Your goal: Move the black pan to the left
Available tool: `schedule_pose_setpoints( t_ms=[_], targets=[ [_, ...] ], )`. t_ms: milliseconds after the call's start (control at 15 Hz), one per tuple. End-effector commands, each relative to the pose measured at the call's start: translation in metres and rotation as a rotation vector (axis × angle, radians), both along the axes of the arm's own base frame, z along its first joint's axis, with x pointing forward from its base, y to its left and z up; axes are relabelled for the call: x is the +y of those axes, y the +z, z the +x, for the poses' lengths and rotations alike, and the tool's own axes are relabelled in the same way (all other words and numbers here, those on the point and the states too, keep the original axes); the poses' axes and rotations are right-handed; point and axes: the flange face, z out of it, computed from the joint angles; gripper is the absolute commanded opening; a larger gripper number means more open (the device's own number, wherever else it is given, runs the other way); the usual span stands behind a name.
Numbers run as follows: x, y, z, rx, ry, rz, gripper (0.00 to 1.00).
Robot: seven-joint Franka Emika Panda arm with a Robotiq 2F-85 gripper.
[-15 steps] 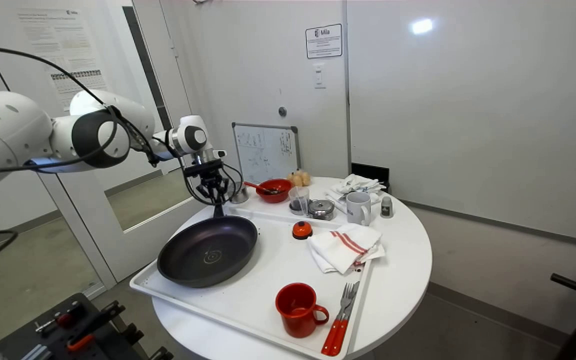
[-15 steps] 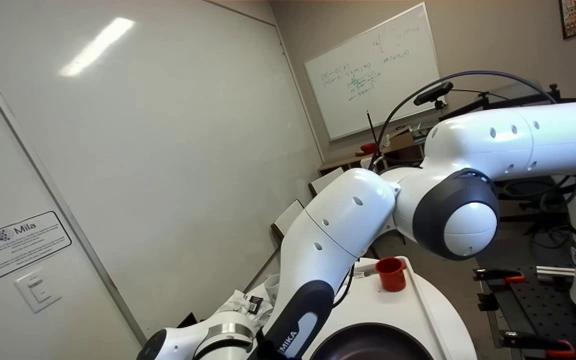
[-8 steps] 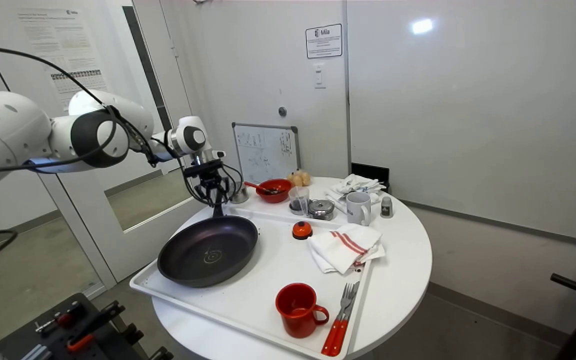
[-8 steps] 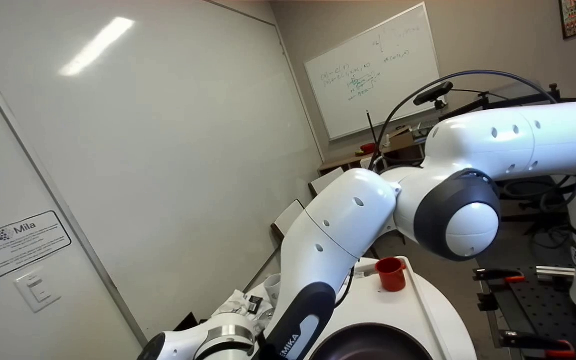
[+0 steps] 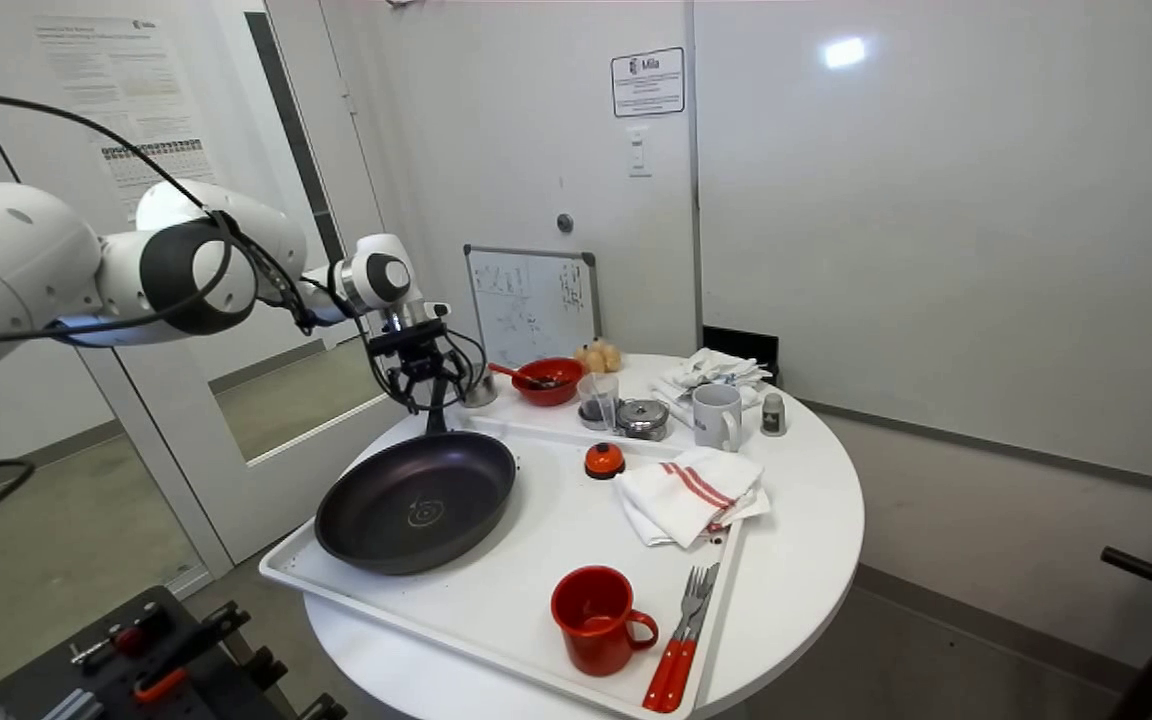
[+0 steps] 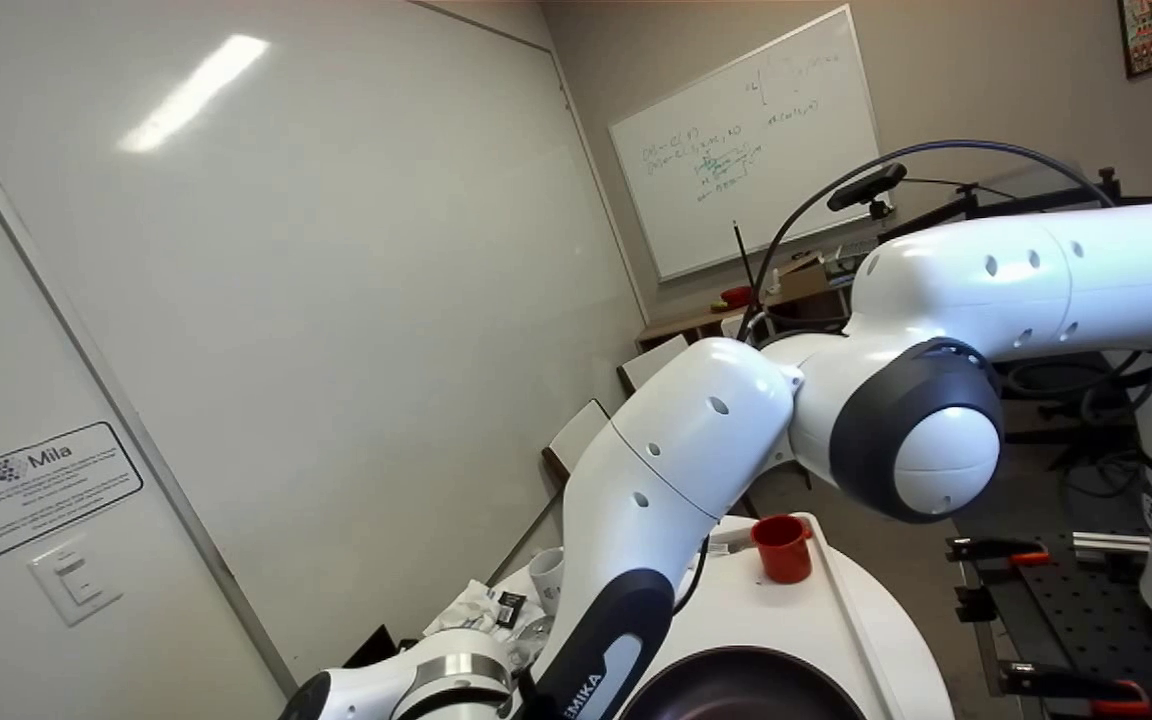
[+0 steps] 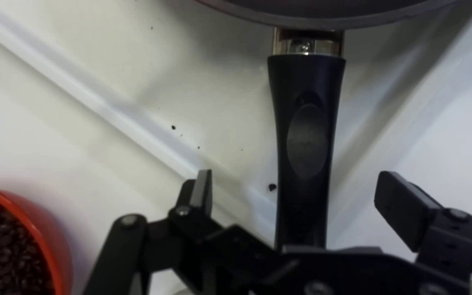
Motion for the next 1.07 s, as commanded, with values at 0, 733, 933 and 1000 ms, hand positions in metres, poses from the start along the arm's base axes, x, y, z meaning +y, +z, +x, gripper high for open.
schedule_pose_setpoints(
  t_ms=[0, 733, 933, 1000],
  targets=[
    [0.001, 0.022, 0.003, -0.025, 0.021, -0.034, 1.0],
    [-0.058, 0.13, 0.033, -0.136, -0.158, -0.043, 1.0],
    [-0.114, 0.148, 0.044, -0.155, -0.275, -0.05, 1.0],
    [-0.132, 0.151, 0.045, -0.156, -0.312, -0.048, 1.0]
  ],
)
